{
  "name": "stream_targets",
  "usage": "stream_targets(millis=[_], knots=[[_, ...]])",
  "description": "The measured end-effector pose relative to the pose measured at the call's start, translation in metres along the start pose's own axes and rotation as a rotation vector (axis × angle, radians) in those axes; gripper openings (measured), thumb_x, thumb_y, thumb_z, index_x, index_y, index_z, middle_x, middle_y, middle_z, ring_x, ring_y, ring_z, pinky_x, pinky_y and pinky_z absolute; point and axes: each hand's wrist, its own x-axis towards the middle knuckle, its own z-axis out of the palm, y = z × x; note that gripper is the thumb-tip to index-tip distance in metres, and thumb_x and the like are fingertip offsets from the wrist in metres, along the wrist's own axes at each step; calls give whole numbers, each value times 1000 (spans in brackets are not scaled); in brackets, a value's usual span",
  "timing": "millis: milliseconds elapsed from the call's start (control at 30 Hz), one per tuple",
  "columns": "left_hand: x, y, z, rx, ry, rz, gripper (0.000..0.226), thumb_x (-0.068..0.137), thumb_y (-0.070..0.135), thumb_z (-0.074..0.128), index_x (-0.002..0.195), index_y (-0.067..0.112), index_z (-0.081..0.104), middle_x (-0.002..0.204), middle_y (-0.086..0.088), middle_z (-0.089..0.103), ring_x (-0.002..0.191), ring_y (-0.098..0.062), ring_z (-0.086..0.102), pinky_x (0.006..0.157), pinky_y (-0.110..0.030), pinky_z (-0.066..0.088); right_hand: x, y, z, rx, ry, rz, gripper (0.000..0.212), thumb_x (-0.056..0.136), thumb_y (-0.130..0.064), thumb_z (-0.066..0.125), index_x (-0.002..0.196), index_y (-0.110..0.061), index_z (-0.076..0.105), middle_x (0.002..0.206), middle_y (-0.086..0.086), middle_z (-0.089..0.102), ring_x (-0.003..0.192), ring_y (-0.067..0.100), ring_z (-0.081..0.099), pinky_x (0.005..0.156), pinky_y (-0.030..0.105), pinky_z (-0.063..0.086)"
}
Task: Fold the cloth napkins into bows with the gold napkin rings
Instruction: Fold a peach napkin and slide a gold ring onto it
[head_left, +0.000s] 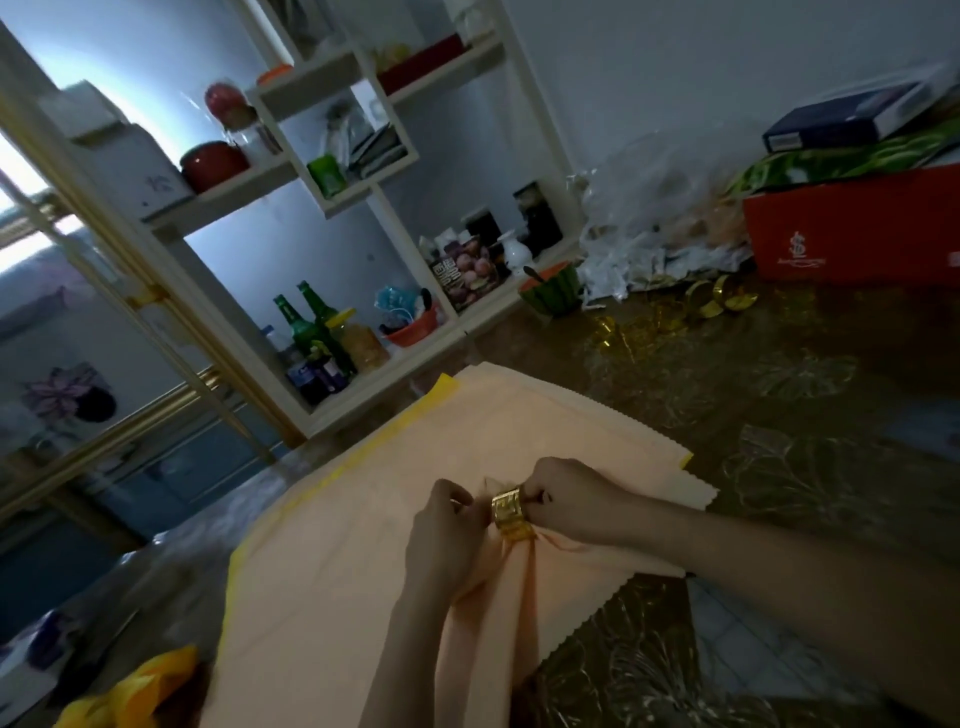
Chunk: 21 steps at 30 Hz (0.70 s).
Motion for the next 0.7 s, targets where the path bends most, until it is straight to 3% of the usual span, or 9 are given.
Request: stream_targets(millis=[67,133,300,367,500,600,700], knots=[[0,2,2,19,0,-42,32,91,41,54,80,11,57,71,1,54,74,-19,51,57,-28,34,-1,-4,-2,-21,-18,-17,16,89,-17,59,81,-6,68,76,4,57,67,9,47,58,21,33],[7,7,5,-7,-52,-109,42,88,46,56,67,10,56,64,-4,54,72,-22,52,58,-28,34,-2,-1,-6,-21,-53,-13,18,87,-16,60,87,-1,70,81,11,59,72,12,49,57,20,33],[26,8,12,137,-46,-160,35,85,41,59,84,6,63,95,-16,65,91,-30,61,72,-31,45,-1,0,-9,-58,-115,-69,15,86,-12,61,95,-6,71,93,8,60,78,10,49,62,17,36],[28,6,11,152,-66,-114,29,87,34,57,82,7,64,88,-14,64,88,-31,62,69,-31,45,0,1,-7,-45,-98,-75,16,87,-12,60,98,-7,71,92,5,60,79,9,50,63,17,37],[27,0,2,161,-77,54,28,91,24,53,65,14,54,62,1,50,61,-16,48,48,-23,30,8,6,-7,-13,3,-32,22,91,-22,58,95,-6,71,92,12,67,79,17,56,64,26,40],[16,-2,-5,150,-101,181,22,91,22,52,69,20,51,65,6,50,60,-9,45,51,-20,32,8,8,-4,28,49,-30,19,90,-23,60,96,-10,73,89,3,67,83,14,59,71,28,45],[2,-7,-10,199,-80,341,15,90,17,52,76,16,55,77,0,58,69,-12,48,56,-23,31,6,6,0,2,95,-86,17,88,-18,62,100,-11,71,78,-15,50,72,-1,47,62,13,36]])
